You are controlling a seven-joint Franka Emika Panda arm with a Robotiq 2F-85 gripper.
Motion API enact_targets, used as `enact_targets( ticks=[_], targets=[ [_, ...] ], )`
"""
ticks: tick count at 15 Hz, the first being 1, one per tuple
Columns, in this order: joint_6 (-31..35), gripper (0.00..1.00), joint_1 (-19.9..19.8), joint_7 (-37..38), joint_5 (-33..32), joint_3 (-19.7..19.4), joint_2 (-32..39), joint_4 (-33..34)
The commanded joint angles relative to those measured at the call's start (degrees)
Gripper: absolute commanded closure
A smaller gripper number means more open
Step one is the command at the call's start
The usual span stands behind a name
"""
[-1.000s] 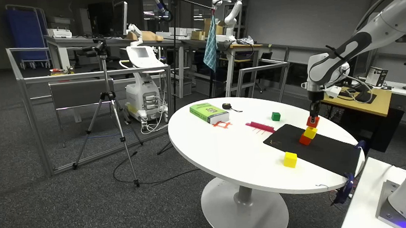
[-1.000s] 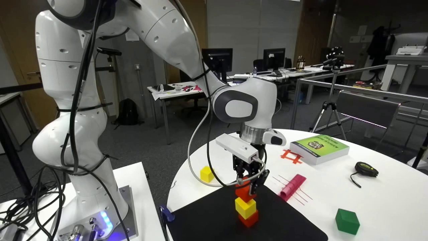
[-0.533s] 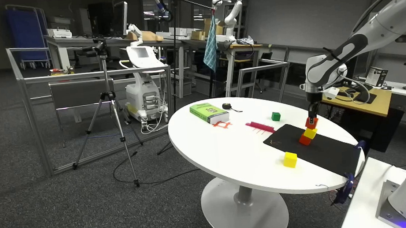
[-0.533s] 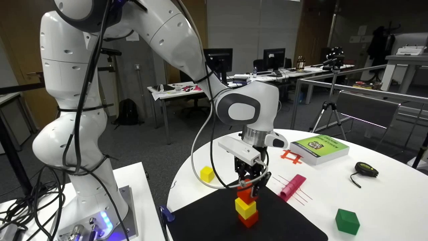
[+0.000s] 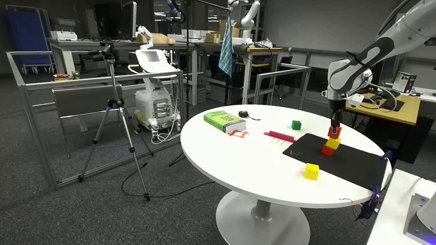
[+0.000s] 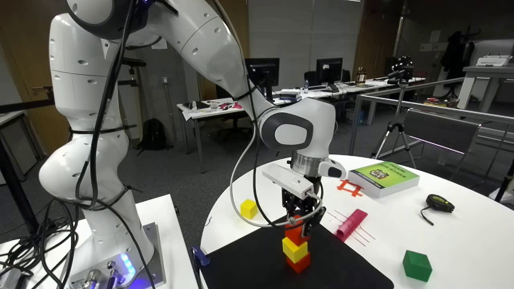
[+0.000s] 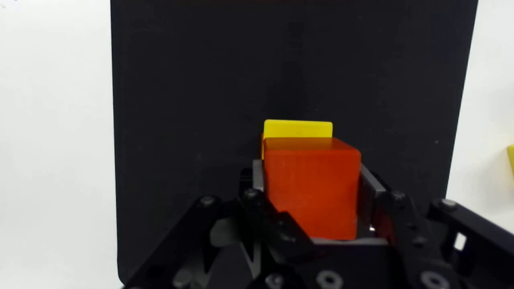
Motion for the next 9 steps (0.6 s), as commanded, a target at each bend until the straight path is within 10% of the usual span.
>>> enact_targets(
  ticks=[1,9],
  targets=[
    [-0.08,0.70,0.08,1.57,-1.05,-0.20,-0.19,0.47],
    [-0.89,0.70,0.06,1.93,-2.33,-0.58,-0.24,0.45]
  ],
)
